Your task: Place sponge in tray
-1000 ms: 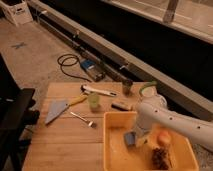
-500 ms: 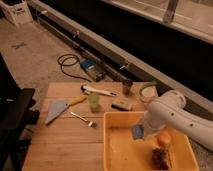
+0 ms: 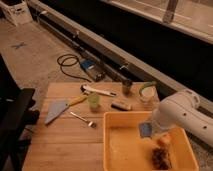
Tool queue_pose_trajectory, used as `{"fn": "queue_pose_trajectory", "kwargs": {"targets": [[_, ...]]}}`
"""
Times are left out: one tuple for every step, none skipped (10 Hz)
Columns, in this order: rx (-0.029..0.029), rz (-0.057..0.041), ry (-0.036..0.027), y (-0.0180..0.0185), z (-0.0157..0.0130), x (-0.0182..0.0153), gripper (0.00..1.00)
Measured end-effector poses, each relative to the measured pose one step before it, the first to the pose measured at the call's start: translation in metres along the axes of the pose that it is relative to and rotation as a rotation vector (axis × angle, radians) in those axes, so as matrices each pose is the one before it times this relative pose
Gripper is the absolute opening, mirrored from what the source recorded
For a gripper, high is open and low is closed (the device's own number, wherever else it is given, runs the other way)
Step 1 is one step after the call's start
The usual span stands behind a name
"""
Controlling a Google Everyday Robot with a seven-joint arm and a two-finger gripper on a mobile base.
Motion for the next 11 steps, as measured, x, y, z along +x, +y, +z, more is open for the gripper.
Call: {"fn": "queue_pose_trajectory", "kwargs": {"targets": [[-0.02772, 0.00287, -0.00974, 0.00096, 0.01648, -0.00396, 0.0], [-0.02635, 0.00228, -0.00993, 0.00251, 0.01419, -0.00256, 0.0], [-0.03181, -0.0016, -0.00888, 0.00254, 0.01297, -0.00399, 0.0], [-0.01805, -0.00553, -0.00966, -0.00106, 0.0085, -0.00547, 0.0], [-0.03021, -0.00592, -0.01025, -0.00011, 0.01187, -0.00593, 0.0], [-0.02189, -0.00279, -0.00564, 0.00058, 0.00834, -0.00273, 0.04], [-0.01501, -0.00165, -0.00535, -0.00017, 0.00664, -0.00194, 0.11], [-0.02024, -0.00226, -0.01045, -0.00057, 0.01104, -0.0027, 0.23], [-0.01146, 0.00073, -0.01023, 0.00002, 0.00694, 0.00002, 0.31], [-0.01278, -0.00089, -0.03569, -0.00107, 0.00899, -0.00044, 0.43], [-0.0116, 0.00054, -0.04051, -0.00082, 0.00788, 0.00076, 0.54]]}}
